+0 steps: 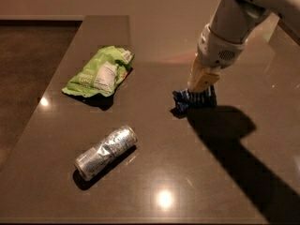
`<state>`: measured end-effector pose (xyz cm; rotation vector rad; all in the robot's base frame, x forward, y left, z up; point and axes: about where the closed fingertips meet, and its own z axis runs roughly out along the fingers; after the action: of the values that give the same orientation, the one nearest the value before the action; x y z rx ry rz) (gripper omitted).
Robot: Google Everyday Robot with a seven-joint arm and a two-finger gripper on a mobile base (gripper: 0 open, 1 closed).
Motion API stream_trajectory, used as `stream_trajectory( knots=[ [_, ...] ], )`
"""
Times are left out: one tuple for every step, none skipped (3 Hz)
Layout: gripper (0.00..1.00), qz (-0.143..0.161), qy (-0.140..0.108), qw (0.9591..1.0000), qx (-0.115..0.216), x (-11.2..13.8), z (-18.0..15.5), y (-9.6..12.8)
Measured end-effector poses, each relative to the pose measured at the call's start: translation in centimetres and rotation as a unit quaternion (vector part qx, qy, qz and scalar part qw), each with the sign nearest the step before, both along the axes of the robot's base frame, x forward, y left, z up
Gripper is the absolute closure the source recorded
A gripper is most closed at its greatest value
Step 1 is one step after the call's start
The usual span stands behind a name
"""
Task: Move rxbar blueberry near green rice chip bag
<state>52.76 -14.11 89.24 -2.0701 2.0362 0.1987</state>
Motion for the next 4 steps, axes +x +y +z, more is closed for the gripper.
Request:
stream_trajectory(
  knots=[
    [1.0,0.004,-0.015,0.9998,0.012,3.1,1.1,2.1],
    [1.0,0.012,-0.027,0.9991,0.03,5.9,2.4,4.6],
    [1.0,0.032,-0.027,0.9971,0.063,8.0,3.0,8.5],
    [1.0,0.047,-0.021,0.9952,0.083,8.4,2.9,10.9]
  ],
)
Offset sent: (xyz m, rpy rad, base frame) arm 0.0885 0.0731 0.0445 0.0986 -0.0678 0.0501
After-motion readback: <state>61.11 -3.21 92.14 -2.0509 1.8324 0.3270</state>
